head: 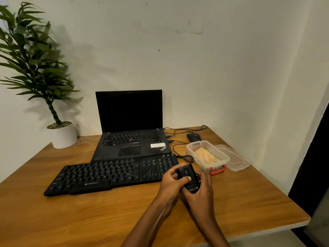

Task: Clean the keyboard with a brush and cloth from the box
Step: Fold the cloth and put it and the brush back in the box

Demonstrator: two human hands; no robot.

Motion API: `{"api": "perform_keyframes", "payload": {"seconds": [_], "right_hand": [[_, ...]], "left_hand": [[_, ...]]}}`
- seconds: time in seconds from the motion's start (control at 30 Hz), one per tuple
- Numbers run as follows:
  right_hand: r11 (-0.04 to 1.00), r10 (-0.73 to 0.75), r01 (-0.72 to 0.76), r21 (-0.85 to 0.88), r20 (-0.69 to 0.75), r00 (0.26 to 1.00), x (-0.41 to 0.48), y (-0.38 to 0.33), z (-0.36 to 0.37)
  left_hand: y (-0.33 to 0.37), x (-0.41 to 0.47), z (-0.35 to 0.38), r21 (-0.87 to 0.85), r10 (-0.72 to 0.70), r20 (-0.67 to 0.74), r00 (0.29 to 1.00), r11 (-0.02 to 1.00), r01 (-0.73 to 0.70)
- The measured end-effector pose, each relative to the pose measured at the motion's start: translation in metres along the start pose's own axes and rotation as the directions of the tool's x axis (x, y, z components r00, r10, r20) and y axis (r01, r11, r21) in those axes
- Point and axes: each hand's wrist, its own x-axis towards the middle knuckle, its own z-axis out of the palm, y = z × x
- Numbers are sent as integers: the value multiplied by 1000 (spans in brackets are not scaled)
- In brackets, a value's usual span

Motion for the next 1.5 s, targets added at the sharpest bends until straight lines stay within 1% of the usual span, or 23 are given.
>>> {"api": "perform_keyframes", "payload": {"seconds": [0.13, 0.2, 0.27, 0.33, 0.4, 0.47, 0.57, 0.6, 0.67, 0.77, 0.8, 0.83, 0.9, 0.93, 0.97, 1.03, 1.13, 1.2, 1.27, 1.33, 1.4, 1.47, 1.5], "right_hand": [[998, 65, -65, 1, -30, 997, 5, -2, -3], [994, 108, -109, -22, -45, 993, 25, -5, -13], [968, 157, -170, -184, -84, 984, 59, -6, -27], [906, 165, -192, -377, -104, 981, 99, -5, -38], [846, 161, -173, -505, -68, 985, 136, 2, -38], [777, 175, -130, -616, 14, 984, 158, 12, -30], [640, 212, -13, -768, 160, 964, 163, 27, -20], [608, 209, 24, -793, 189, 960, 163, 31, -19], [631, 176, 26, -775, 176, 968, 164, 36, -23], [776, 124, -139, -616, -68, 990, 174, 40, -49], [771, 155, -216, -600, -152, 976, 179, 47, -62], [719, 226, -300, -626, -198, 954, 183, 57, -76], [547, 467, -450, -706, -189, 864, 181, 78, -100], [495, 569, -490, -717, -159, 807, 179, 88, -109], [491, 625, -516, -702, -128, 770, 177, 96, -114], [552, 636, -556, -622, -118, 763, 175, 104, -121], [647, 585, -604, -465, -206, 784, 178, 109, -130], [745, 521, -567, -351, -225, 823, 180, 106, -133], [791, 458, -526, -311, -267, 848, 180, 102, -135], [738, 469, -541, -403, -270, 841, 177, 97, -135], [656, 548, -566, -499, -201, 812, 172, 101, -133], [645, 587, -576, -501, -157, 794, 165, 108, -132], [649, 580, -587, -483, -186, 793, 161, 107, -134]], "left_hand": [[6, 2, 3, 2, -16, 71, 997, 1000, 16], [10, 6, 7, 56, 8, 100, 995, 998, -14], [12, 14, 12, 234, 56, 68, 996, 970, -70], [11, 25, 18, 427, 159, 21, 987, 891, -153], [6, 39, 24, 598, 229, 6, 973, 779, -187], [0, 50, 32, 709, 215, 12, 977, 687, -160], [-11, 65, 44, 723, 154, 74, 985, 672, -159], [-12, 67, 49, 756, 145, 83, 986, 635, -157], [-19, 72, 55, 814, 185, 95, 978, 551, -183], [-20, 70, 64, 860, 211, 133, 968, 461, -218], [-20, 69, 66, 877, 204, 142, 969, 428, -219], [-21, 69, 67, 885, 207, 145, 967, 410, -221], [-23, 68, 67, 885, 236, 143, 961, 404, -230], [-23, 66, 66, 881, 252, 138, 958, 410, -235], [-24, 64, 64, 877, 269, 141, 953, 414, -246], [-25, 62, 59, 865, 275, 155, 949, 426, -265], [-24, 53, 53, 840, 262, 190, 946, 455, -295], [-23, 47, 48, 829, 250, 219, 943, 462, -315], [-23, 43, 43, 826, 240, 245, 939, 456, -332], [-21, 39, 38, 826, 231, 267, 936, 445, -346], [-20, 36, 35, 817, 218, 287, 933, 452, -358], [-19, 35, 34, 810, 209, 295, 932, 463, -360], [-19, 34, 33, 808, 211, 297, 931, 464, -363]]}}
